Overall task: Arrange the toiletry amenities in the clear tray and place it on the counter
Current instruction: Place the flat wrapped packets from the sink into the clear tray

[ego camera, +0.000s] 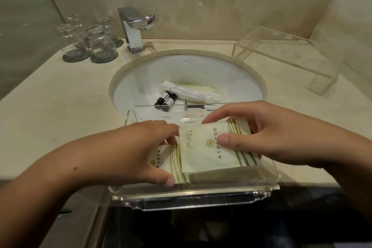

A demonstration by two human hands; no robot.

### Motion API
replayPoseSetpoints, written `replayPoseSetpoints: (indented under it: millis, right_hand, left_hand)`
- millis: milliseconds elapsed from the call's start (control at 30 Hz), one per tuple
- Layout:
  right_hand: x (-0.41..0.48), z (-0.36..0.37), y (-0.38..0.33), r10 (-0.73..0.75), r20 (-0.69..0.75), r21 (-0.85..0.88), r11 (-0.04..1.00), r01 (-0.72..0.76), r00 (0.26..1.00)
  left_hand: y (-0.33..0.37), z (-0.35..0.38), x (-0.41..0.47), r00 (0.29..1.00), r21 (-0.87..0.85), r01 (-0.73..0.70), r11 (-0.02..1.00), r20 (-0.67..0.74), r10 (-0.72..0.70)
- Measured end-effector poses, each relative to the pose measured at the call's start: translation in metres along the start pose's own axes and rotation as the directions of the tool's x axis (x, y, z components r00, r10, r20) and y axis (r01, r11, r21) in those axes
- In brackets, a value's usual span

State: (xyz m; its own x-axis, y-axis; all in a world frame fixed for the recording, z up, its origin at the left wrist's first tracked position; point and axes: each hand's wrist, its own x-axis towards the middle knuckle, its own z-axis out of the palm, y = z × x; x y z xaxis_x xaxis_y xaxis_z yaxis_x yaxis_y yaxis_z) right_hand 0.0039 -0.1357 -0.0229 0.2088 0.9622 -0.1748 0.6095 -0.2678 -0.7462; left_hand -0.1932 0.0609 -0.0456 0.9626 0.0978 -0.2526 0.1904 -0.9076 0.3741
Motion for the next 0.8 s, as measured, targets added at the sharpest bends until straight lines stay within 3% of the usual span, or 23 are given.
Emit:
replayPoseSetpoints:
  millis: [67,367,667,800]
  right_hand:
    - [0.002,0.001,-0.001,0.025,0.013,0.026,0.999,-0.026,1.000]
    - [0.005,0.034,0.000,0.080,-0.077,-0.419,0.902,-0.105,0.994]
    - [0.003,0.034,-0.005,0.071,0.064,-0.456,0.889,-0.035,0.995]
    - [0.003,0.039,-0.005,0.074,0.052,-0.456,0.889,-0.042,0.996]
  left_hand:
    - [0.000,0.002,0.000,1.000,-0.032,0.004,0.999,-0.027,-0.005]
    - [-0.001,0.001,-0.002,1.000,0.001,-0.001,1.000,-0.015,0.001]
    - [0.002,0.000,0.004,1.000,0.032,-0.009,0.999,-0.005,0.009]
    - [0.000,0.003,0.004,1.000,0.037,-0.021,0.999,-0.009,0.021]
